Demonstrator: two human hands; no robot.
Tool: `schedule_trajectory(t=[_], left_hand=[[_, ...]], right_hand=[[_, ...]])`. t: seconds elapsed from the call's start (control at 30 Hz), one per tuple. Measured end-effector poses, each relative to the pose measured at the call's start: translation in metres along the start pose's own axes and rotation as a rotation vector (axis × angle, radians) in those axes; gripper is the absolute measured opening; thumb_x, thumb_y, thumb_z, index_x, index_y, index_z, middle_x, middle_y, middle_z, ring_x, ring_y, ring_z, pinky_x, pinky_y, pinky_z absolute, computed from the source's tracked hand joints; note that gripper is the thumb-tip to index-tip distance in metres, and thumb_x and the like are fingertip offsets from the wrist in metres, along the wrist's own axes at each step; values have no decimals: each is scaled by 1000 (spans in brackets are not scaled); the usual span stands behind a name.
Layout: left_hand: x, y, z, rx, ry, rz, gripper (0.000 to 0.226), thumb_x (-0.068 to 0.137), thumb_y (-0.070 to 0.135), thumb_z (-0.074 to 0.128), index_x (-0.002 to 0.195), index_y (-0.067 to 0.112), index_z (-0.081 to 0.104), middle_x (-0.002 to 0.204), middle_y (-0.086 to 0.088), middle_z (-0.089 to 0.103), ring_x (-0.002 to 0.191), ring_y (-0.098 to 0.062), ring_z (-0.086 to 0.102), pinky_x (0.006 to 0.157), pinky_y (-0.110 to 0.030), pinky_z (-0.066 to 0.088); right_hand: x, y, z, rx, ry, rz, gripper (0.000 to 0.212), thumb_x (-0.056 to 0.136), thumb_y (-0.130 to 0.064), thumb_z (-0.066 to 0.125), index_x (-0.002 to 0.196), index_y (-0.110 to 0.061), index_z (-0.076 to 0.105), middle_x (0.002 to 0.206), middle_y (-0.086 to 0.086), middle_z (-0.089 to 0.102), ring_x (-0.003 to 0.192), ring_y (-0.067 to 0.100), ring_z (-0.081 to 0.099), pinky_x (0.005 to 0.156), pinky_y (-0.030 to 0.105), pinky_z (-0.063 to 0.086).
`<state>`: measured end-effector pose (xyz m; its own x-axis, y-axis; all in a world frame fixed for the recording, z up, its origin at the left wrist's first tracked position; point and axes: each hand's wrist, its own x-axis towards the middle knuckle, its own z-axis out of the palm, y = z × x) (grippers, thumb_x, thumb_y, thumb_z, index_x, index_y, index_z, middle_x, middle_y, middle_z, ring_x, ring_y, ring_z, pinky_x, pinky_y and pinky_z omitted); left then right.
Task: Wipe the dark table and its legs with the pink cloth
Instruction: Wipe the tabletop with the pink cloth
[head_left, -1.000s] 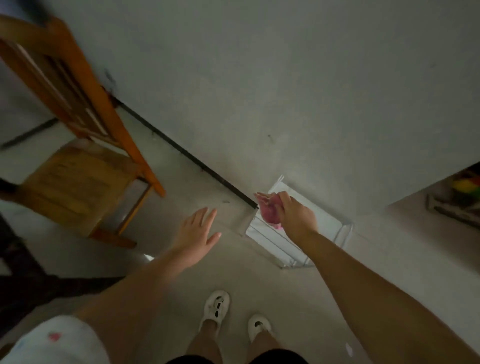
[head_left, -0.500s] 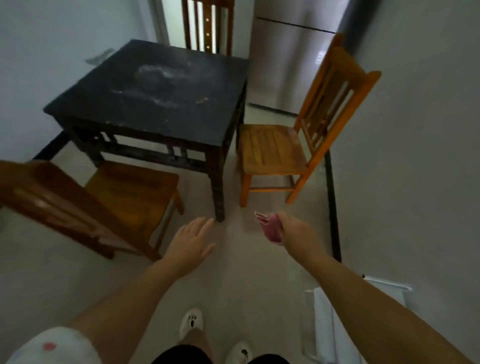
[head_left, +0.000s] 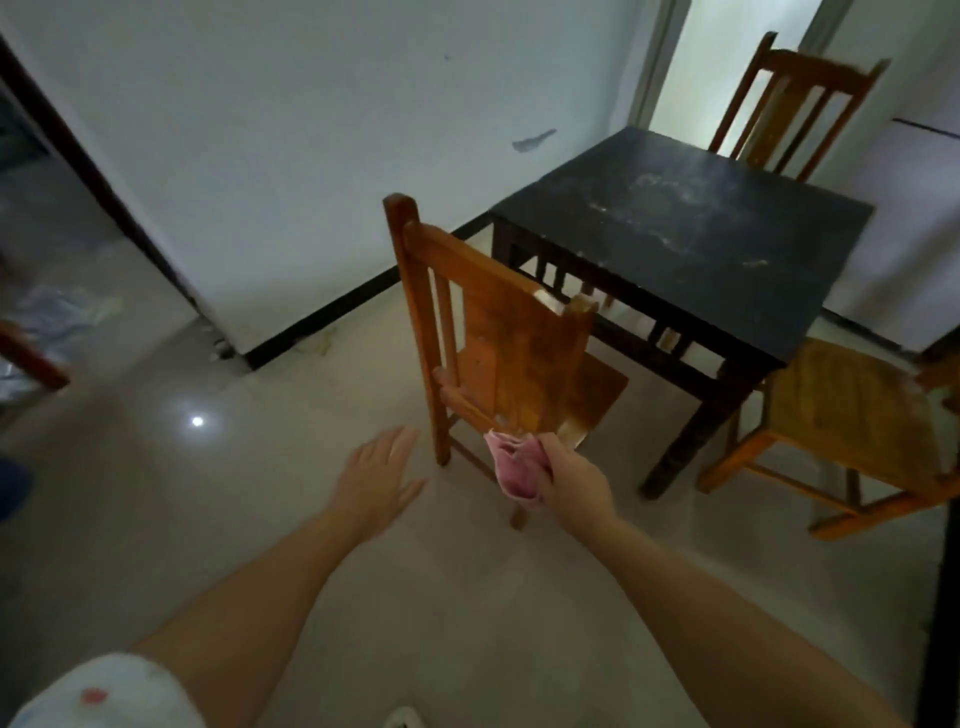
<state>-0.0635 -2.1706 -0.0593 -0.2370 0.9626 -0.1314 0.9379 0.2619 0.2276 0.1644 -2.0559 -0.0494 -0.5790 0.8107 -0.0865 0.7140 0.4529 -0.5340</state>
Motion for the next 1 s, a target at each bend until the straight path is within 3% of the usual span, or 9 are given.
schedule_trajectory(t=[0.2, 0.3, 0.37, 0.43, 0.57, 0.63, 0.8, 0.93, 1.0], left_hand=[[24, -108, -41, 14, 53, -49, 74, 87, 60, 21, 146, 16, 14, 151, -12, 23, 138, -26, 22, 112, -39, 19], [53, -143, -58, 0, 89, -53, 83, 79, 65, 11, 146, 16, 17, 149, -12, 27, 137, -27, 25, 110, -39, 19], [79, -167, -66, 1, 104, -55, 71, 90, 57, 28, 146, 15, 17, 149, -12, 26, 137, -26, 25, 110, -39, 20], [109, -191, -75, 11, 128, -51, 65, 93, 47, 38, 146, 15, 16, 150, -11, 26, 137, -26, 24, 110, -39, 20], [178, -239, -100, 31, 121, -81, 67, 93, 52, 31, 146, 17, 12, 152, -9, 21, 139, -23, 19, 113, -38, 19], [213, -261, -113, 17, 141, -94, 66, 94, 50, 32, 146, 16, 11, 152, -9, 19, 140, -23, 17, 114, -38, 16], [285, -316, -140, -2, 135, -116, 66, 93, 49, 32, 146, 16, 11, 152, -7, 18, 140, -21, 16, 113, -36, 14], [359, -364, -157, 2, 70, -103, 74, 87, 61, 18, 147, 17, 11, 152, -7, 20, 139, -21, 17, 112, -35, 14], [406, -387, -166, 28, 75, -49, 86, 77, 65, 3, 146, 16, 13, 151, -7, 23, 138, -22, 20, 111, -35, 17]], right_hand=[[73, -107, 39, 238, -42, 47, 31, 95, -31, 46, 125, -24, 47, 108, -4, 61, 95, 14, 59, 79, 27, 46], [114, -138, 51, 267, -59, 26, 26, 91, -41, 45, 114, -30, 47, 103, -2, 64, 91, 18, 62, 82, 40, 53], [149, -154, 57, 254, -59, 24, 25, 91, -42, 43, 112, -30, 47, 97, -2, 64, 87, 19, 63, 80, 44, 53], [187, -170, 59, 239, -40, 4, 24, 94, -37, 43, 114, -25, 48, 94, -4, 62, 85, 20, 61, 78, 40, 51], [272, -200, 67, 196, -69, -48, 22, 97, -31, 43, 114, -19, 49, 87, -8, 52, 71, 6, 49, 62, 18, 39], [315, -217, 78, 158, -88, -40, 15, 97, -33, 44, 106, -22, 49, 85, -8, 55, 65, 1, 50, 61, 14, 45], [418, -249, 92, 127, -91, 22, 18, 97, -35, 43, 106, -20, 50, 92, 0, 63, 79, 15, 61, 68, 29, 52], [505, -268, 102, 188, -67, 117, 18, 98, -33, 39, 103, -19, 50, 95, 4, 65, 83, 23, 63, 76, 43, 53], [549, -272, 105, 308, -19, 172, 14, 96, -36, 42, 97, -26, 51, 92, 1, 66, 74, 22, 67, 69, 44, 56]])
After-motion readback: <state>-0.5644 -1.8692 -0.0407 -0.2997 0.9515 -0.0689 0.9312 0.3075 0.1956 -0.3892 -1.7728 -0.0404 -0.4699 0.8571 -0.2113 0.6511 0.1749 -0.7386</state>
